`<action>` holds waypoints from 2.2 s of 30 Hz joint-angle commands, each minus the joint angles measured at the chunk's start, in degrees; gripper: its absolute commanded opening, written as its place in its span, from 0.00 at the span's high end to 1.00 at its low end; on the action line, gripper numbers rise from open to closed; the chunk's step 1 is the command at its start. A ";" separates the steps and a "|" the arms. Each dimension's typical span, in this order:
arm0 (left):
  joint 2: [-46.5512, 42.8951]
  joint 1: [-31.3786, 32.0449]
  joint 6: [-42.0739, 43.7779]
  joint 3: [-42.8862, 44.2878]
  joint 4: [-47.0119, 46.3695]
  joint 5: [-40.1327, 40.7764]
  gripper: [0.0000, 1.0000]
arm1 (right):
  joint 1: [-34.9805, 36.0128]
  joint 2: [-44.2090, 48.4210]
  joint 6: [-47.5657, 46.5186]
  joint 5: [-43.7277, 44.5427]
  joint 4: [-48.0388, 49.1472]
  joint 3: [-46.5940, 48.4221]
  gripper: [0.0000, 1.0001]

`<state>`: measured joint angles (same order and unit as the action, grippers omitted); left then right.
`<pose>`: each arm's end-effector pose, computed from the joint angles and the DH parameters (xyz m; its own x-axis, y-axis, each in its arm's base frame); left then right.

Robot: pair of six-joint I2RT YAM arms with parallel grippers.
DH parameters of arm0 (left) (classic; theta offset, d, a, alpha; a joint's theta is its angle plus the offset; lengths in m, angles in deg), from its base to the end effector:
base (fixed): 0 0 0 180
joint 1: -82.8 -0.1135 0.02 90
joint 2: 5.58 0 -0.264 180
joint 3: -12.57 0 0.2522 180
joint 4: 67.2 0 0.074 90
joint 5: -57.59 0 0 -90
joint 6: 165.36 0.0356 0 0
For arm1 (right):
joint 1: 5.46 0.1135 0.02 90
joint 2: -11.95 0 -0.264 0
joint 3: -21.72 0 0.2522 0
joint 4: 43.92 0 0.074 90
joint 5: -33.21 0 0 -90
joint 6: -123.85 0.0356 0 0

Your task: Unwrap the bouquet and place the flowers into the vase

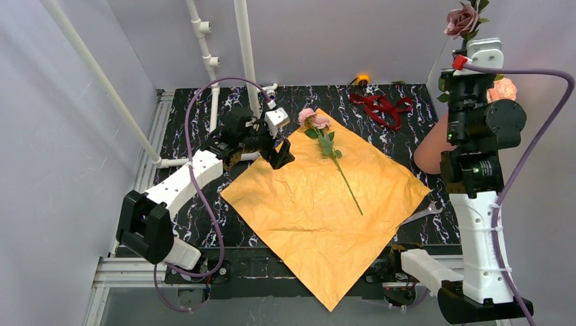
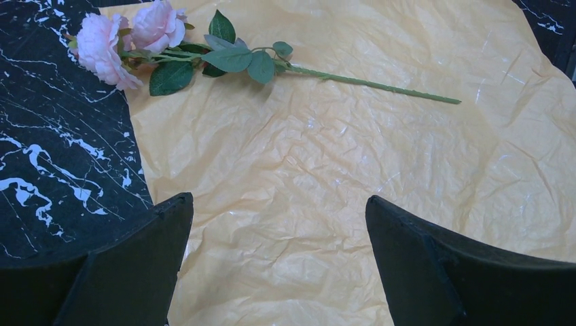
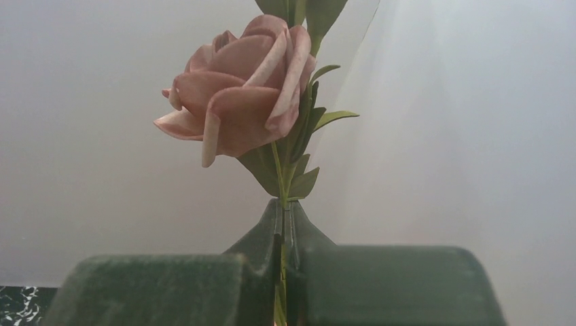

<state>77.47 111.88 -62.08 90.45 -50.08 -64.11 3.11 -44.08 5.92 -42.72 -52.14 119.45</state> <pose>0.2843 -0.1795 0.3133 -0.1300 0.2959 -0.9463 0.8922 0.4513 0.0186 0.1509 0.0140 0.5601 0.4557 -0.3908 -0.7997 0.3049 0.9126 -0.2722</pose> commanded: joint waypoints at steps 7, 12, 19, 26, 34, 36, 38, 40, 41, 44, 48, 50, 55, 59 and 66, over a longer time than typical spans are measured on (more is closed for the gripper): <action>-3.96 -0.07 -0.27 -2.57 -5.19 0.43 0.02 | -0.33 -0.20 -4.41 -0.22 10.32 -1.09 0.99; -4.90 -0.08 -0.02 -3.76 -5.90 0.35 0.02 | -0.32 -0.98 -5.69 -0.48 11.97 -1.97 0.99; -6.32 -0.08 0.33 -4.81 -5.86 0.84 0.02 | -0.33 -1.97 -5.67 2.18 15.18 -5.36 0.99; -7.51 -0.08 1.05 -6.01 -5.75 1.21 0.02 | -0.77 -2.42 -6.16 3.35 19.15 -9.08 0.99; -7.39 -0.16 1.29 -6.16 -5.75 1.31 0.02 | -4.79 -2.91 -5.15 1.17 22.11 -11.89 0.99; -7.44 -0.16 1.50 -6.22 -5.42 1.30 0.02 | -5.60 -3.98 -4.09 0.28 21.33 -9.85 0.99; -7.50 -0.16 1.57 -6.41 -5.44 1.29 0.02 | -5.98 -5.13 -3.46 -0.24 19.67 -6.81 0.99; -7.48 -0.16 1.48 -6.57 -5.61 1.29 0.02 | -6.01 -5.94 -3.20 -0.38 18.05 -4.13 0.99; -7.33 -0.14 1.31 -6.56 -5.81 1.34 0.02 | -6.03 -6.19 -3.33 -0.46 17.35 -2.84 0.99; -7.00 -0.16 0.88 -6.57 -6.12 1.04 0.02 | -6.06 -6.81 -4.07 -0.40 15.81 -0.63 0.99; -6.42 -0.14 0.61 -6.21 -6.17 0.74 0.02 | -6.13 -7.58 -5.13 -0.50 14.53 1.40 0.99; -6.05 -0.16 0.67 -5.94 -6.17 0.59 0.02 | -6.14 -7.74 -5.84 -0.46 14.33 1.86 0.99; -5.88 -0.16 0.73 -5.71 -6.17 0.62 0.02 | -6.56 -7.42 -6.23 0.41 12.92 1.09 0.99; -5.78 -0.16 0.61 -5.73 -5.99 0.46 0.02 | -7.43 -6.61 -4.72 0.24 13.77 -2.30 0.99; -6.87 -0.16 1.26 -6.38 -4.85 1.45 0.02 | -15.22 -5.99 4.31 -2.73 19.09 -11.17 0.99</action>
<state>72.44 111.88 -61.43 84.11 -55.15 -62.85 -9.12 -51.18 4.81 -44.19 -38.46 110.44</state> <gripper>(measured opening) 0.981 0.032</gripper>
